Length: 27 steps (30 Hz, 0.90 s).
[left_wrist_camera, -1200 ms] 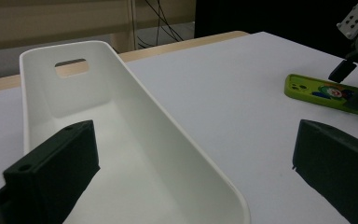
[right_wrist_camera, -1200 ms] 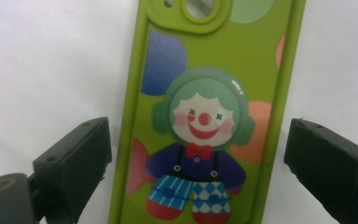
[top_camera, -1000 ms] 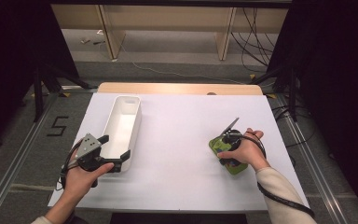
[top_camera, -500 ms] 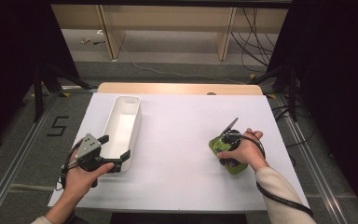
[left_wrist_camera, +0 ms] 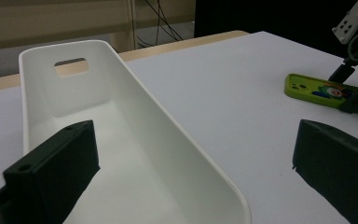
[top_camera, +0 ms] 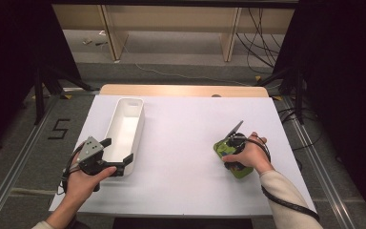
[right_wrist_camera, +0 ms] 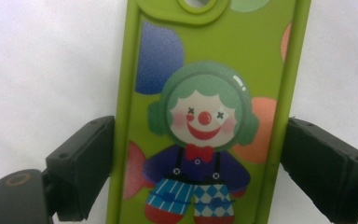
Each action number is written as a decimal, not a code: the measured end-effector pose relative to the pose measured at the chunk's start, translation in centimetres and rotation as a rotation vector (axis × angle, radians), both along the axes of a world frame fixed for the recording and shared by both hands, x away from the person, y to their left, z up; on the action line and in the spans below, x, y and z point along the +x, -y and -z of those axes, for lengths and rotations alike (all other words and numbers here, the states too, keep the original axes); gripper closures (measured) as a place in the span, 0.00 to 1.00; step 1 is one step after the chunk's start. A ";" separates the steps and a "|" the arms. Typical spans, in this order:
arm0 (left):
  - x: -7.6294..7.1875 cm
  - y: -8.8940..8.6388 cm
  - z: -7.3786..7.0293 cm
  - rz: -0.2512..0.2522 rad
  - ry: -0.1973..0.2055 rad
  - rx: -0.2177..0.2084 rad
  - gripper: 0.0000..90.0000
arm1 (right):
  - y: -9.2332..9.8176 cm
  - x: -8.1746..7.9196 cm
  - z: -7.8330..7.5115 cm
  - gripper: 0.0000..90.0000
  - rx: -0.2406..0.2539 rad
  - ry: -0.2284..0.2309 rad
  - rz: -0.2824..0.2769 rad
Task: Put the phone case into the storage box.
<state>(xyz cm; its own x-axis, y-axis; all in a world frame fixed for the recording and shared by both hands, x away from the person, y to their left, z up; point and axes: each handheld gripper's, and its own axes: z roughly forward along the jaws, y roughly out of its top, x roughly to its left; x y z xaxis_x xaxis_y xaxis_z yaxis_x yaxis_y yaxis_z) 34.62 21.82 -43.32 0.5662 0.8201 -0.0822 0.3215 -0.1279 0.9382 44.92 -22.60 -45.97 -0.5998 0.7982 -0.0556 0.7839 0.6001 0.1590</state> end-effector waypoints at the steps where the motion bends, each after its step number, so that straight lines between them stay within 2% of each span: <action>1: 0.0 0.0 0.0 0.000 0.000 0.000 0.00 | 0.0 0.0 0.0 0.15 0.001 0.001 0.002; 27: 0.0 0.0 0.0 0.000 -0.001 -0.001 0.00 | 0.0 0.1 0.1 0.16 0.002 -0.012 0.018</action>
